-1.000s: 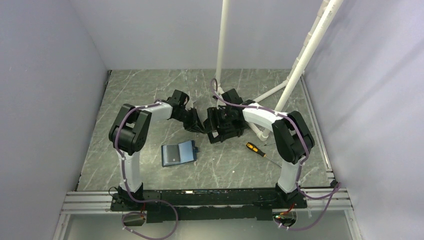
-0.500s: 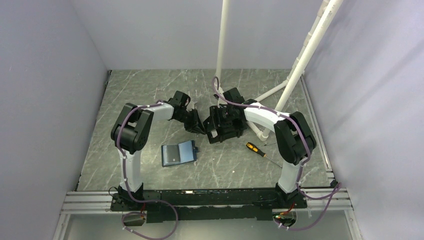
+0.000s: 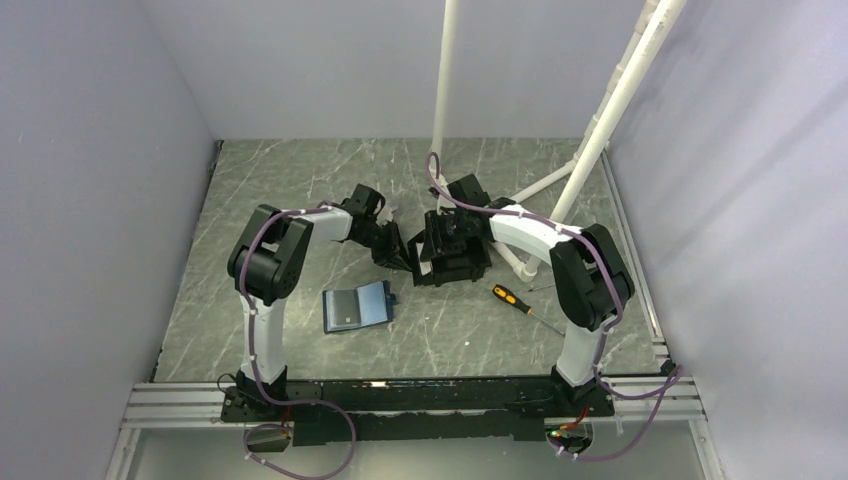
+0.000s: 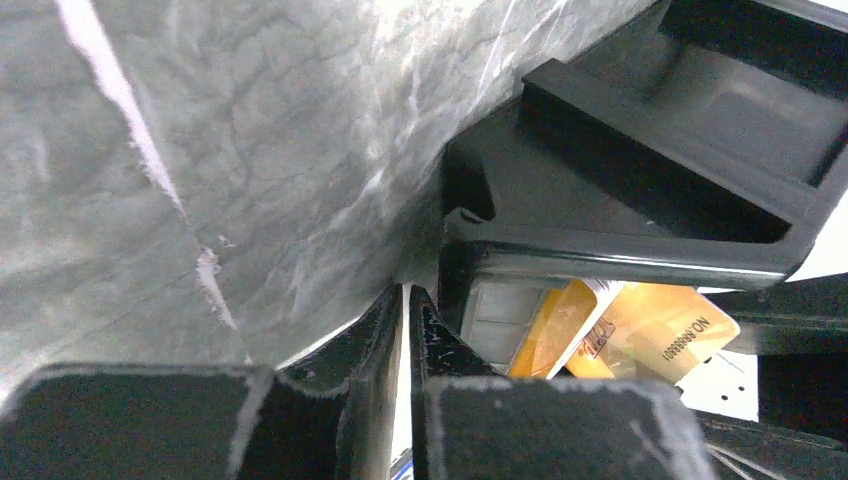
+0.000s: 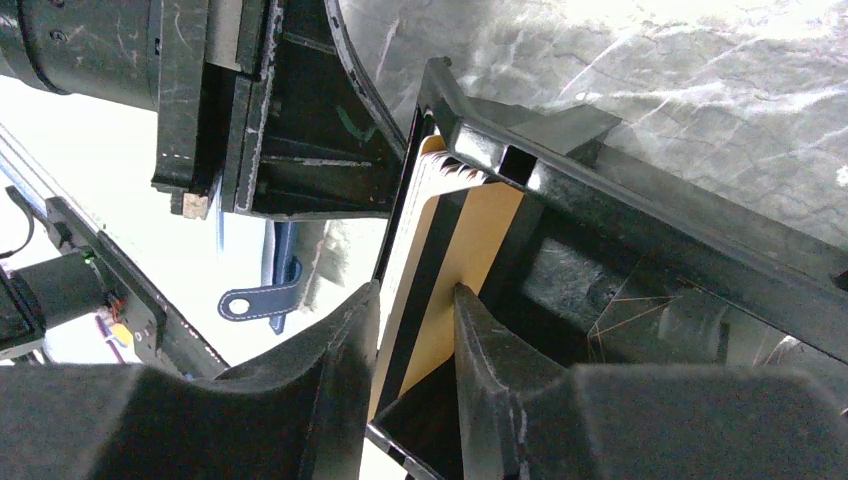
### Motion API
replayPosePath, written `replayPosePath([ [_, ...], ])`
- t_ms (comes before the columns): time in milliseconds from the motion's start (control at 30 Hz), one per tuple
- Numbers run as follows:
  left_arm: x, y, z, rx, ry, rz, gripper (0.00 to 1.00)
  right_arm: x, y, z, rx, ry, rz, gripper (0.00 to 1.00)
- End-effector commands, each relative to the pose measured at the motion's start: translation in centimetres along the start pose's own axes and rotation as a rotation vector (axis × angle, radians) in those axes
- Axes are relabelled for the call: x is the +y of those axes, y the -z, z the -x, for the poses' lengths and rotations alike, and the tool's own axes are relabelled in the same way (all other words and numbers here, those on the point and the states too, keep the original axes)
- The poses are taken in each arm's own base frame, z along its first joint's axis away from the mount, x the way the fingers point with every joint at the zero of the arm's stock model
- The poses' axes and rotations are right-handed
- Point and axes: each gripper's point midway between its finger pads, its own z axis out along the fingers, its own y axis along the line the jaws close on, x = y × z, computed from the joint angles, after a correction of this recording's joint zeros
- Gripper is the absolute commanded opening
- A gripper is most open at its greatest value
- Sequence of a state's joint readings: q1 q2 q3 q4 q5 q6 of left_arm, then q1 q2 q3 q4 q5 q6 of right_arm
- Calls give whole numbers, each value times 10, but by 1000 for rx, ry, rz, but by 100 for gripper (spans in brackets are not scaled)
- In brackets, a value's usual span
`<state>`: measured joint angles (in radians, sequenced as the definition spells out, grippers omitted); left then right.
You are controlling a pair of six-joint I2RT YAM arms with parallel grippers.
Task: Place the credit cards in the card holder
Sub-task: Pick up the credit card from the storage box.
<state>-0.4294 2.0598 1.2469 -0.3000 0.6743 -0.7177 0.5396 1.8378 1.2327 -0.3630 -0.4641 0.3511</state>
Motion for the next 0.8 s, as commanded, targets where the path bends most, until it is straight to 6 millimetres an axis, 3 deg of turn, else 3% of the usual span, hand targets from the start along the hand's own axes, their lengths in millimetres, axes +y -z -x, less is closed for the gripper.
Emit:
replayPosePath([
  [0, -30, -5, 5, -5, -60, -64, 14, 19, 19, 16, -62, 44, 31, 33],
  [233, -34, -9, 0, 2, -70, -58, 13, 19, 26, 17, -67, 49, 14, 27],
  [767, -41, -16, -6, -16, -31, -94, 14, -2, 45, 30, -115, 20, -189, 8],
])
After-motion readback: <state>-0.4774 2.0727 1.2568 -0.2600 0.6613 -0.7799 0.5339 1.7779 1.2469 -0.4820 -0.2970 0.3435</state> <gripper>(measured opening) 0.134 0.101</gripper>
